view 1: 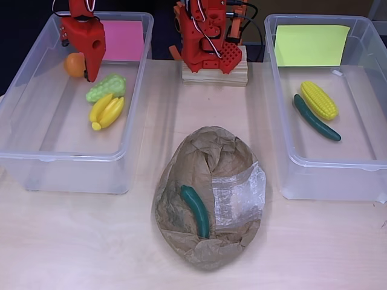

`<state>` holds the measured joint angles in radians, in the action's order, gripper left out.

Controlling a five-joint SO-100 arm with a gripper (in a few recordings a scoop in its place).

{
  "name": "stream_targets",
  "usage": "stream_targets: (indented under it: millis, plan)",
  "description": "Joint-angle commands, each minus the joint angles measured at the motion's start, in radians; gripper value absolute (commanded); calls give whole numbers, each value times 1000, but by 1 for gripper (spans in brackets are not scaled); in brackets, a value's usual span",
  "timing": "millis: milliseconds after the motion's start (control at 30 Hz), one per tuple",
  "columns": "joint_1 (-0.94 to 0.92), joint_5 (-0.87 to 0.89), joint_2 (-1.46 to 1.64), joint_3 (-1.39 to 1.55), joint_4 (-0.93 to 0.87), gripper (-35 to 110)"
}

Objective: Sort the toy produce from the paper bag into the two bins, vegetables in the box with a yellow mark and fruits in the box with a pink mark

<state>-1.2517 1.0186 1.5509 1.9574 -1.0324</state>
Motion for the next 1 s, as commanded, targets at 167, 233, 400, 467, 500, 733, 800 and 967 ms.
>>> stream_targets:
  millis: [167,233,400,467,500,733,800,967]
  plan:
    - [-64,-190,196,-91,-199,56]
    - [-25,-259,270,-97,-253,56]
    - [143,-370,485,-95,-321,56]
    - [249,-399,555,-95,-316,56]
    - [305,-399,584,-87,-308,56]
    - [718,-350,637,20,-221,52]
    - [825,-339,635,64,-187,51]
    - [1077,-305,635,138,-81,49]
